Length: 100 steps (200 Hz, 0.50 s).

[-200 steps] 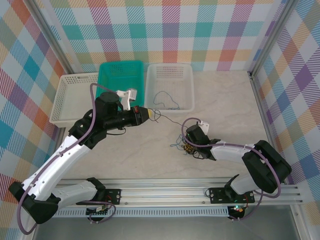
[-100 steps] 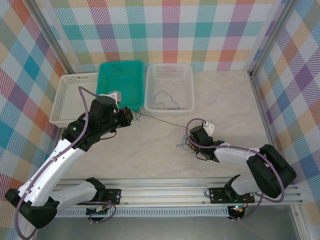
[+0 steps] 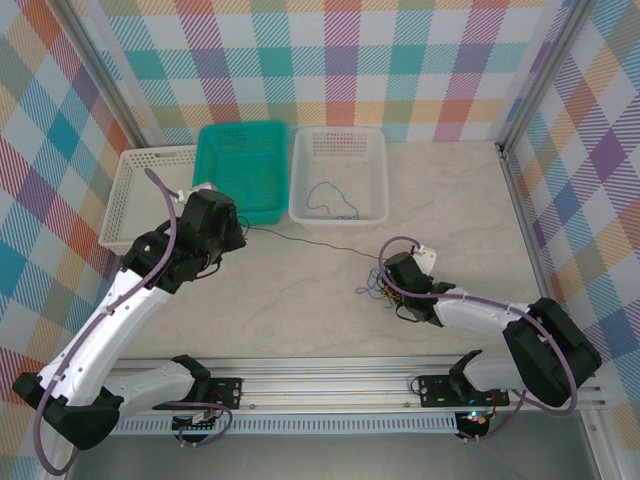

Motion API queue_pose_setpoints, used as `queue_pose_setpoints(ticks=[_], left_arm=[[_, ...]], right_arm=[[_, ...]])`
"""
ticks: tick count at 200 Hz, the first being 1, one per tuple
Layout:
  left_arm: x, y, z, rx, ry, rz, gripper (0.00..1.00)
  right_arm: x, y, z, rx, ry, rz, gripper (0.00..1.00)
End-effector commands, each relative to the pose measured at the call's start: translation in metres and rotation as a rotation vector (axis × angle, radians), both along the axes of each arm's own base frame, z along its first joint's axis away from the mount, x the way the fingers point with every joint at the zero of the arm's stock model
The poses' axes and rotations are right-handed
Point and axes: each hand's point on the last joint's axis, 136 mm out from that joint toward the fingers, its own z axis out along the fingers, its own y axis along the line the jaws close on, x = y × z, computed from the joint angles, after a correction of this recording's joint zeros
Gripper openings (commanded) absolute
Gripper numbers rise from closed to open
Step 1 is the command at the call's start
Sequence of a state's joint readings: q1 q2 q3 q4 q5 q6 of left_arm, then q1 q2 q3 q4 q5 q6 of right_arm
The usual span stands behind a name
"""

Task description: Untangle the cables

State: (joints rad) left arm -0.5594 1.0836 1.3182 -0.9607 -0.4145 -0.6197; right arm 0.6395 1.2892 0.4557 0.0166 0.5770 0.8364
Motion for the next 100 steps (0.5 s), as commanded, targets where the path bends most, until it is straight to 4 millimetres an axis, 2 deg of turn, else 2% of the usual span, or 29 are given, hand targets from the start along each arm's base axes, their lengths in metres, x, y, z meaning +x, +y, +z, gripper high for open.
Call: queue_pose_setpoints(ticks=[1, 22, 67, 100], left_arm=[[-0.005, 0.036, 0.007, 0.102, 0.008, 0.138, 0.0], [-0.007, 0.055, 0.012, 0.139, -0.003, 0.205, 0.0], [-0.015, 0.089, 0.017, 0.179, -0.002, 0.313, 0.0], [-0.02, 0.103, 0.022, 0.172, -0.01, 0.349, 0.0]], right_arm=[[0.0, -0.011, 0.008, -0.013, -0.019, -0.044, 0.69], [0.0, -0.019, 0.011, -0.026, -0.029, -0.064, 0.69], [-0.005, -0.04, 0.002, -0.049, 0.001, -0.115, 0.72], [-0.008, -0.055, 0.0, -0.065, 0.013, -0.146, 0.74]])
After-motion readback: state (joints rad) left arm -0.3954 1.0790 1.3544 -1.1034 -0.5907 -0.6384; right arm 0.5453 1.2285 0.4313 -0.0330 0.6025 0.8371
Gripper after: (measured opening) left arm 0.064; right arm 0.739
